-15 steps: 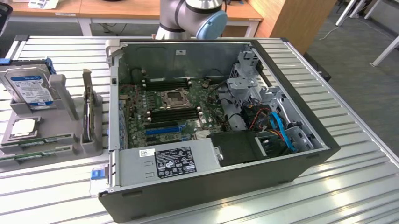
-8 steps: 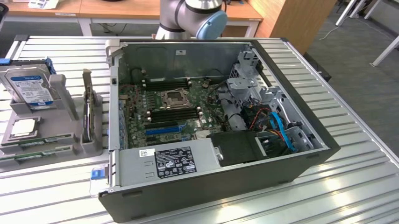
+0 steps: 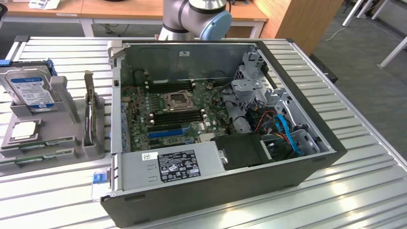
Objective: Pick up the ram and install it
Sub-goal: 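Pick up the ram and move it above insertion slot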
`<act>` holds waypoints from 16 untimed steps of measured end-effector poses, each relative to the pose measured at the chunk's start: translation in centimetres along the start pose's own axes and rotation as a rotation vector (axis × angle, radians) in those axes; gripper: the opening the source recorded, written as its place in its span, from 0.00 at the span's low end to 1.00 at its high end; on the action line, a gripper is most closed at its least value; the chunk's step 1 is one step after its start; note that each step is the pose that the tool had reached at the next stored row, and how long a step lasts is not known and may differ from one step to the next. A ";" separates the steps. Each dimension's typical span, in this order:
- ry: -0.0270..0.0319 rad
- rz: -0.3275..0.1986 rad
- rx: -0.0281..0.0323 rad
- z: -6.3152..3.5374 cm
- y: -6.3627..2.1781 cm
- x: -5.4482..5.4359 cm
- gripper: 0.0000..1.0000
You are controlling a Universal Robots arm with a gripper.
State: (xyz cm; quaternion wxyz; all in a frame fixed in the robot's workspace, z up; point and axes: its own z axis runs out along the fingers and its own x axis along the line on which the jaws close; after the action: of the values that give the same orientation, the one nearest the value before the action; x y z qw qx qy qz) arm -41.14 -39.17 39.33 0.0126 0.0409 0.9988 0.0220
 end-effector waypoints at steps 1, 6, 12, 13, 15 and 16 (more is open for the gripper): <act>0.0000 0.000 0.0000 0.00 0.00 0.0 0.10; 0.0063 0.000 0.0005 0.00 0.01 -0.1 0.10; 0.0081 0.000 0.0007 0.00 0.01 -0.1 0.10; 0.0081 0.000 0.0007 0.00 0.01 -0.1 0.10; 0.0081 0.000 0.0007 0.00 0.01 -0.1 0.10; 0.0081 0.000 0.0007 0.00 0.01 -0.1 0.10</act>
State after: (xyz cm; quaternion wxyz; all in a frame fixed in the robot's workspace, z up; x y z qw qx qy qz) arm -41.00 -39.17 39.33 0.0085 0.0406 0.9989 0.0219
